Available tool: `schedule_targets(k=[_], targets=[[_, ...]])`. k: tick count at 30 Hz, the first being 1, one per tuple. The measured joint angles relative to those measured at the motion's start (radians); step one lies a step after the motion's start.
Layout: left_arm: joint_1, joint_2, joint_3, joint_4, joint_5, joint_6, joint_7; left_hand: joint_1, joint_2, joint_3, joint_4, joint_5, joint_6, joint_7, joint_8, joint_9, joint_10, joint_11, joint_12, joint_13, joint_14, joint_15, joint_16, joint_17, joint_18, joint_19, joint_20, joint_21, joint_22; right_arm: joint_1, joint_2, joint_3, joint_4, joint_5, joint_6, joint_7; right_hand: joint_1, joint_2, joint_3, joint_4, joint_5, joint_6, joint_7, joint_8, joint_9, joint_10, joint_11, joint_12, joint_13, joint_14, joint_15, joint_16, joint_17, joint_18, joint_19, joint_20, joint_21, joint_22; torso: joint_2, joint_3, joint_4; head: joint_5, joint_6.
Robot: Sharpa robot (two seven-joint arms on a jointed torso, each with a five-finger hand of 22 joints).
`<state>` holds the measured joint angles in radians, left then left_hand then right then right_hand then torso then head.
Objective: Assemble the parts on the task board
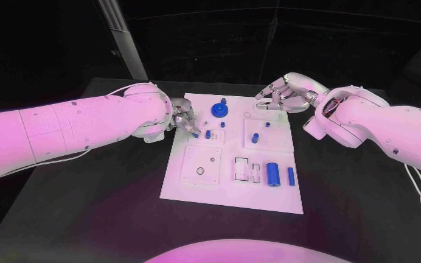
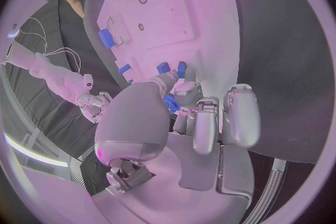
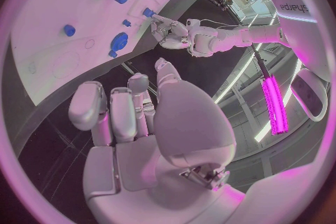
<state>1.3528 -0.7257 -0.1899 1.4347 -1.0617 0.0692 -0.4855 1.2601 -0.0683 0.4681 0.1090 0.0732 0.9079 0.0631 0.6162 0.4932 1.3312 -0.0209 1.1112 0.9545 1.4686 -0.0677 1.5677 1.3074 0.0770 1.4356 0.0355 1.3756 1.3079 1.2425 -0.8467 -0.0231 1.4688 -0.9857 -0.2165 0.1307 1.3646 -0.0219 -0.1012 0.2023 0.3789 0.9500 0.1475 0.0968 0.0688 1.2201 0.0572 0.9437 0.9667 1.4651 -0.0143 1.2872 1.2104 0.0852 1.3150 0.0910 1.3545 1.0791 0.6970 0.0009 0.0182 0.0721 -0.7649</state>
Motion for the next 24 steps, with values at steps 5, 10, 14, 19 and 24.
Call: schedule_targets(k=[5,10,14,19,24], targets=[[0.0,0.0,0.0,0.001,-0.002,0.0,-0.002,0.0,0.0,0.0,0.0,0.0,0.0,0.0,0.0,0.0,0.0,0.0,0.0,0.0,0.0,0.0,0.0,0.0,0.0,0.0,0.0,0.0,0.0,0.0,0.001,0.0,0.0,0.0,0.0,0.0,0.0,0.0,0.0,0.0,0.0,0.0,0.0,0.0,0.0,0.0,0.0,0.0,0.0,0.0,0.0,0.0,0.0,0.0,0.0,0.0,0.0,0.0,0.0,0.0,0.0001,0.001,0.0],[0.0,0.0,0.0,0.003,-0.004,0.0,-0.004,-0.001,-0.001,0.0,0.0,-0.001,0.003,-0.003,0.0,0.003,0.0,0.0,0.0,0.0,0.0,0.0,0.0,0.0,0.0,0.0,0.0,0.0,0.0,0.0,0.001,0.0,0.0,0.0,0.0,0.001,0.0,0.0,0.0,0.0,0.0,0.0,0.0,0.0,0.0,0.0,0.0,0.0,0.0,0.0,0.0,0.0,0.0,0.0,0.0,0.0,0.0,0.0,0.0,0.0001,0.0,0.001,0.0],[0.0,0.0,0.0,0.004,-0.005,0.002,-0.006,-0.001,-0.001,0.004,0.004,0.001,0.003,-0.003,0.0,0.003,0.0,0.0,0.0,-0.003,0.0,0.0,0.0,0.0,0.0,0.0,0.0,0.0,0.0,0.0,0.001,0.0,-0.001,0.0,0.001,0.001,0.0,0.0,0.0,0.0,0.0,0.0,0.0,0.0,0.0,0.0,0.0,0.0,0.0,0.0,0.0,0.0,0.0,0.0,0.0,0.0,0.0,0.0,0.0,0.0001,-0.0001,0.001,-0.001],[0.0,0.003,0.0,0.003,-0.007,0.004,-0.007,-0.008,-0.008,0.021,0.001,0.003,0.004,-0.004,0.001,0.004,0.0,0.0,-0.004,-0.004,0.0,0.0,0.0,0.0,0.0,0.0,0.0,0.0,0.0,0.0,0.001,0.0,0.0,0.0,0.001,0.001,0.0,0.0,0.0,0.0,0.0,0.0,0.0,0.0,0.0,0.0,0.0,0.0,0.0,0.0,0.0,0.0,0.0,0.0,0.0,0.0,0.0,0.0,0.0,0.0006,-0.0004,0.001,-0.002],[0.001,0.011,-0.001,-0.003,-0.01,0.009,-0.009,-0.021,-0.021,0.042,-0.003,0.008,0.012,-0.008,0.009,0.011,0.009,-0.002,-0.004,-0.003,-0.004,-0.004,0.0,0.0,0.0,0.003,-0.003,0.0,0.0,0.0,0.001,0.0,0.001,0.0,0.001,0.001,0.0,0.0,0.0,0.0,0.0,0.0,0.0,0.0,0.0,0.0,0.0,0.0,0.0,0.0,0.0,0.0,0.0,0.0,0.0,0.0,0.0,0.0,0.0,0.0009,-0.001,0.0,-0.004]])
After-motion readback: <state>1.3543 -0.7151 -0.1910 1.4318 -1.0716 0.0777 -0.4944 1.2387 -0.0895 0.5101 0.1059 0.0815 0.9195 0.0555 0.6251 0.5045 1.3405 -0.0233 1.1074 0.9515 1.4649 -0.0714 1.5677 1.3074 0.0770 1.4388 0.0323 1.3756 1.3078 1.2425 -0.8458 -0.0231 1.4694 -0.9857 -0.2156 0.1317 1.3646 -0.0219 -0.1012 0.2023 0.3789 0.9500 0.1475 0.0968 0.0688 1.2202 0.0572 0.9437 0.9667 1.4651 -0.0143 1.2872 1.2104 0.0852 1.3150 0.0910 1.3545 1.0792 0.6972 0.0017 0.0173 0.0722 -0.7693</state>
